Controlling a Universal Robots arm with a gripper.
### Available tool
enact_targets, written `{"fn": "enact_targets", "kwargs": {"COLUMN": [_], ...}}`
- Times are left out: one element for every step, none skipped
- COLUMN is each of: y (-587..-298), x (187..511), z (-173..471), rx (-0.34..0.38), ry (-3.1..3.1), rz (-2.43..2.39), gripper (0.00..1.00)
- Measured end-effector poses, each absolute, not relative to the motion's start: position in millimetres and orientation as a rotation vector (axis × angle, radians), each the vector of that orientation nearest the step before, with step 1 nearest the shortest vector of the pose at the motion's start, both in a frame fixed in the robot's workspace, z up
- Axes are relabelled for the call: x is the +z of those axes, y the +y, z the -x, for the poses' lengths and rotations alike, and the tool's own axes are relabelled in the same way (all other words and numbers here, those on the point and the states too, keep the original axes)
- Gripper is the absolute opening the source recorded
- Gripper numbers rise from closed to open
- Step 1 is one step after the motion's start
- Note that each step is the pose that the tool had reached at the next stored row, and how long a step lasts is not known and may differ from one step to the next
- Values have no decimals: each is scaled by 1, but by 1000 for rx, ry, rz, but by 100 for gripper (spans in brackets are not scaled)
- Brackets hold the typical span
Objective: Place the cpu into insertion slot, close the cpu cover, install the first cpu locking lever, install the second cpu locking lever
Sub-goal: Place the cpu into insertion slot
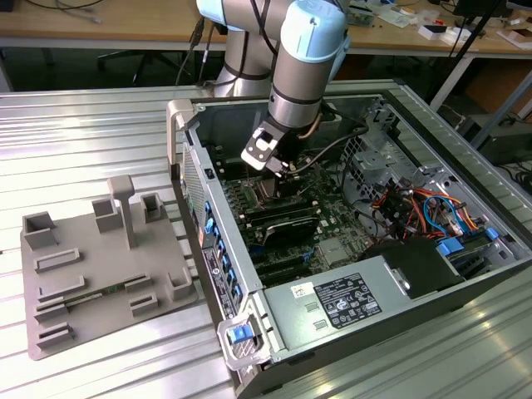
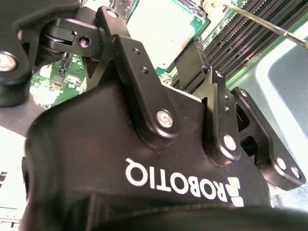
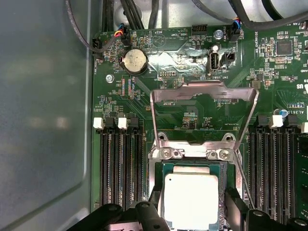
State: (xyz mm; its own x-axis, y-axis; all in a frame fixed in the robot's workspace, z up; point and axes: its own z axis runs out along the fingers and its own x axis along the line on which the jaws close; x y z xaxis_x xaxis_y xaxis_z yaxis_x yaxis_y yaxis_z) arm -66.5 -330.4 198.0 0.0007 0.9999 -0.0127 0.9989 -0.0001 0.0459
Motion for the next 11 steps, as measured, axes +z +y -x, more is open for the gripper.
{"fn": "enact_targets", "kwargs": {"y": [-330,-330,-330,-330,-330,-330,-331,-331,-331,-330,-330], "x": [198,198,198,198,198,198,198,200,201,204,204], "z": [67,67,67,67,67,67,67,67,67,67,67], "rx": [36,36,36,36,36,36,35,36,36,35,36], "ry": [2192,2192,2192,2192,2192,2191,2191,2191,2191,2191,2191], "rz": [-2192,-2192,-2192,-2192,-2192,-2192,-2192,-2192,-2192,-2192,-2192], "gripper": [62,62,62,62,62,62,62,62,62,62,62]}}
